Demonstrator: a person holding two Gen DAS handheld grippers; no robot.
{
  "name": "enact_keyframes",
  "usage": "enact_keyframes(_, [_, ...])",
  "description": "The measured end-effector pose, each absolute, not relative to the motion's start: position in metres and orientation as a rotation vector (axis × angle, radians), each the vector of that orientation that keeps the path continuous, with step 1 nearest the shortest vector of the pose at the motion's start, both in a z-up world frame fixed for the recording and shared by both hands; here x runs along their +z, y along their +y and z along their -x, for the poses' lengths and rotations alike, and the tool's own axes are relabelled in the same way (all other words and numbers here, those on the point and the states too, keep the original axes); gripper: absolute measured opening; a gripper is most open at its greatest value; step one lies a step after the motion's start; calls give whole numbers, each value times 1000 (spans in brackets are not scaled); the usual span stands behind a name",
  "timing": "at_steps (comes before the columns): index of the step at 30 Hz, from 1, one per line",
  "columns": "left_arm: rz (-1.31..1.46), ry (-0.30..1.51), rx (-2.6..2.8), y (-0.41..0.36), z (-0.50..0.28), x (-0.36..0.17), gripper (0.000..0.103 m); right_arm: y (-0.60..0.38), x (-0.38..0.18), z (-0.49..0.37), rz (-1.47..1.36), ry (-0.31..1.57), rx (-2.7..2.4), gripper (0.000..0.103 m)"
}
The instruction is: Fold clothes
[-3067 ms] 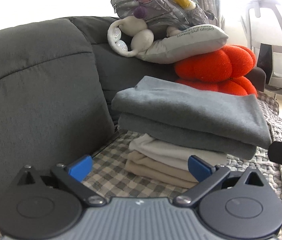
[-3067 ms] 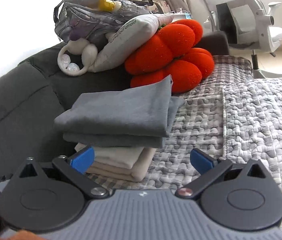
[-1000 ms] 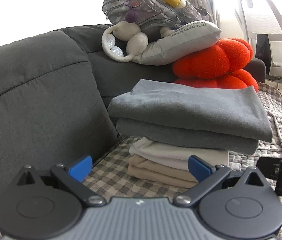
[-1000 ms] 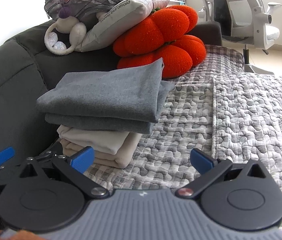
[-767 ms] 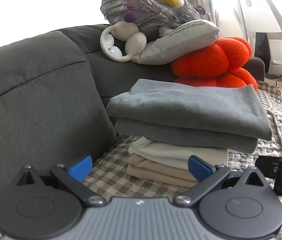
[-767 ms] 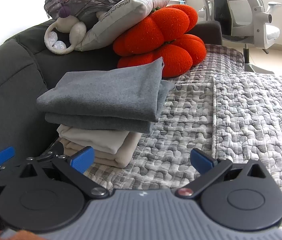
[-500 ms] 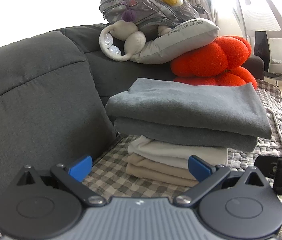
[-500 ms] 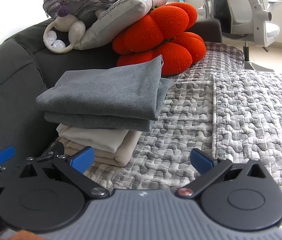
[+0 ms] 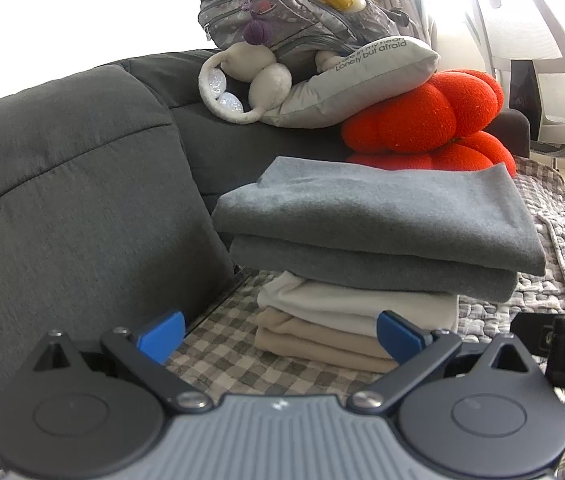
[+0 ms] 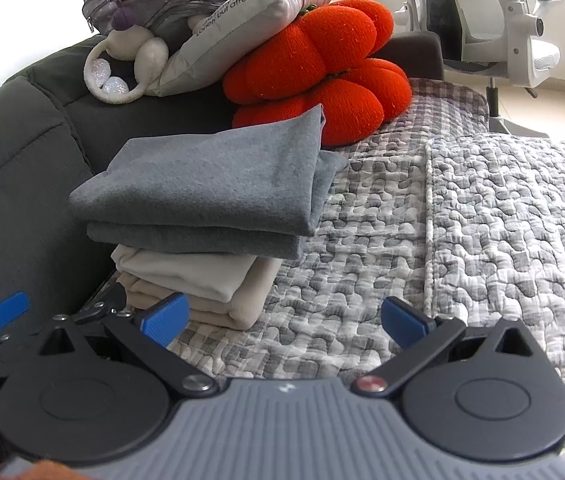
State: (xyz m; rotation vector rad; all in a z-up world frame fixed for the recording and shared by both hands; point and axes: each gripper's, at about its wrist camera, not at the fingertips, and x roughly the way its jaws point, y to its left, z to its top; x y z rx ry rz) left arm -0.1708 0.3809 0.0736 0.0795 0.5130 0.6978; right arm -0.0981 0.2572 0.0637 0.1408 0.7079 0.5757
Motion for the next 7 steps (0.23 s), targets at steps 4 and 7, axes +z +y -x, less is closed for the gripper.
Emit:
enact_keyframes(4, [-79,515,696,382,171,74,102,257,64,98,-141,710,575,103])
enact_keyframes(7, [-78,516,696,382,170,73,102,257,64,98,-141,711,574,103])
